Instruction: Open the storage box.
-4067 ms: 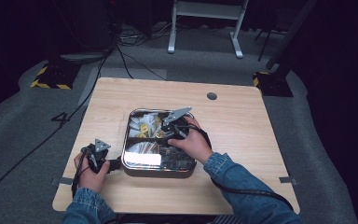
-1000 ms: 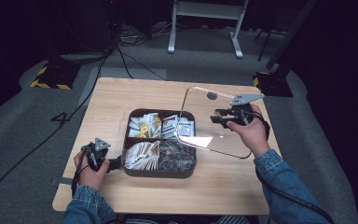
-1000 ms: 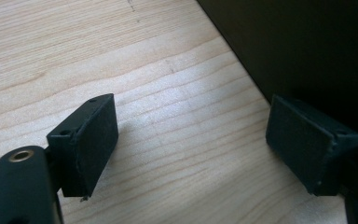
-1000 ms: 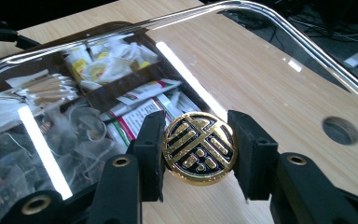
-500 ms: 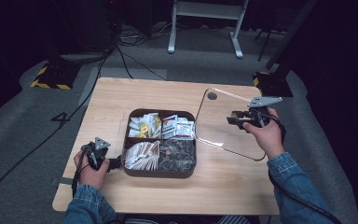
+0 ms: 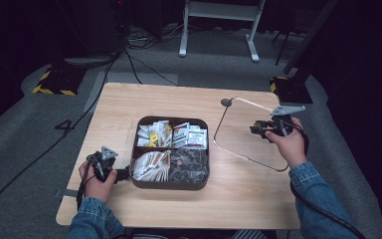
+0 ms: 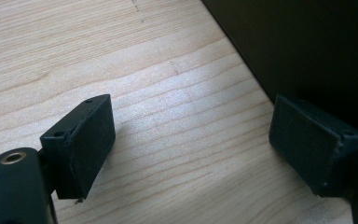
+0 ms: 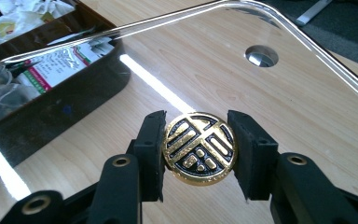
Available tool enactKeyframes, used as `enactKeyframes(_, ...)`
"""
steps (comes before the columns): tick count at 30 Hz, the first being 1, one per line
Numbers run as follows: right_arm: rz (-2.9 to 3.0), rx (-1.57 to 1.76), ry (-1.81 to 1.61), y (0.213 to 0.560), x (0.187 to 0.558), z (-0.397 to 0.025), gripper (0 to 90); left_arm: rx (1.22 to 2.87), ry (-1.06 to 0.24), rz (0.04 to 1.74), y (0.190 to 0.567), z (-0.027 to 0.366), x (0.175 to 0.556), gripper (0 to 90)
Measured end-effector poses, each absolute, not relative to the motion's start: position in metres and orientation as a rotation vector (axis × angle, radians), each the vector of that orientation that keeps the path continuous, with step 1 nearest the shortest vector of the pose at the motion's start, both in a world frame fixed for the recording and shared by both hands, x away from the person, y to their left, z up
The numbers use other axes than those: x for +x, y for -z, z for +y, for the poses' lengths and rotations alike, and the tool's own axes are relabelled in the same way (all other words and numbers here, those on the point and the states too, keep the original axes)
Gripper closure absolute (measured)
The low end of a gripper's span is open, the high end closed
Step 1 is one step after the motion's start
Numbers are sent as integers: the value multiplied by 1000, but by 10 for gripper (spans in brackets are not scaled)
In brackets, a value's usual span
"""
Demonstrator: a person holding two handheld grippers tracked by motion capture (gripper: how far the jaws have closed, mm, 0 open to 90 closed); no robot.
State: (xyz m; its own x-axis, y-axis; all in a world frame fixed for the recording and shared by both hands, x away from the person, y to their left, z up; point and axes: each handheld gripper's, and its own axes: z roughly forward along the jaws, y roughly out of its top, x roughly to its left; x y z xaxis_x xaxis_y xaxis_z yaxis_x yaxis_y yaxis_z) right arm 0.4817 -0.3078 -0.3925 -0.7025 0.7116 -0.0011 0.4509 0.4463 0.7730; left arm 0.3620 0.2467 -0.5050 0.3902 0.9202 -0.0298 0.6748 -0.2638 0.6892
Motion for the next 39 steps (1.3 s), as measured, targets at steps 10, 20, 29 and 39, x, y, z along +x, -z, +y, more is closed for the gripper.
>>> enactKeyframes(10,2397,1015,-1083,419,498,-310,590,2029,-509,1361,505,247,362,147)
enactKeyframes(20,2423,1049,-1029,445,503,-311,590,2029,-509,1361,505,247,362,147)
enactKeyframes(29,2436,1076,-994,464,503,-313,589,2029,-509,1362,505,247,362,147)
enactKeyframes(39,2446,1097,-962,482,502,-314,589,2029,-509,1361,505,247,362,147)
